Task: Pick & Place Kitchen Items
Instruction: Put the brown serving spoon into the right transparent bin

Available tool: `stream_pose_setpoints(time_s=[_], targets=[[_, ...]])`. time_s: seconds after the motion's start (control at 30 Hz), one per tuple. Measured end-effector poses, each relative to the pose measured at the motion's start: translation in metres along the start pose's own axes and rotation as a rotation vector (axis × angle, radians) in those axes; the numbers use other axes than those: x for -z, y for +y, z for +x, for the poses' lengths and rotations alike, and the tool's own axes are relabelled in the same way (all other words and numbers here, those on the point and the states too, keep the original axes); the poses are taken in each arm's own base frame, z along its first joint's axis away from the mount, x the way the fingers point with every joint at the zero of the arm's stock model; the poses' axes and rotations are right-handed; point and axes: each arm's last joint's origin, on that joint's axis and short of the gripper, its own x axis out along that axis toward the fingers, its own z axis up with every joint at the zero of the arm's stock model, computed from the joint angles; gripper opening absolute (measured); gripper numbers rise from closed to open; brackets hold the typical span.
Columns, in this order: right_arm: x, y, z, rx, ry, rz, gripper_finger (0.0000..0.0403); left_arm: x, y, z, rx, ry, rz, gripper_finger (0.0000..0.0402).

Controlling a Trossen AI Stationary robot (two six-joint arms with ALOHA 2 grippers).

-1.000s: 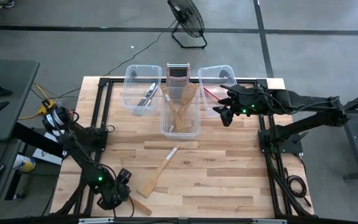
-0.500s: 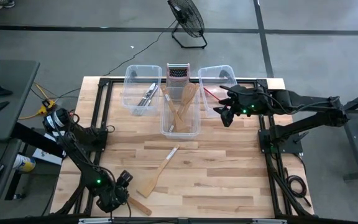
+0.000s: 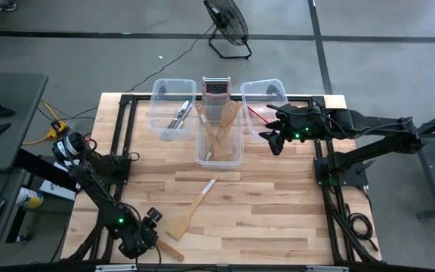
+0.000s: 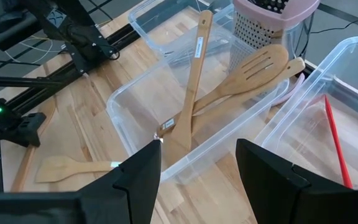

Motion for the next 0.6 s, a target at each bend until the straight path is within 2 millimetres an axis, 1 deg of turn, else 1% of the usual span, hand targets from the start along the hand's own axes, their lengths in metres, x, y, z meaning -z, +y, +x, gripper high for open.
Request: stream_pose_setpoints(time_s=[0.17, 0.37, 0.6], targets=[[0.0000, 0.0000, 0.0000, 0.000, 0.000, -0.005, 0.0201, 0.0002, -0.0001, 0.0003, 0.005, 0.002, -0.031, 0.0119], [0.0001, 0.0000, 0.0000, 0.000, 0.001, -0.008, 0.0201, 0.0003, 0.0000, 0.0003, 0.005, 0.003, -0.122, 0.0073], [0.0006, 0.0005, 0.0000, -0.019, 0.015, -0.027, 0.0201, -0.0001, -0.0002, -0.0013, 0.015, -0.004, -0.244, 0.0072]])
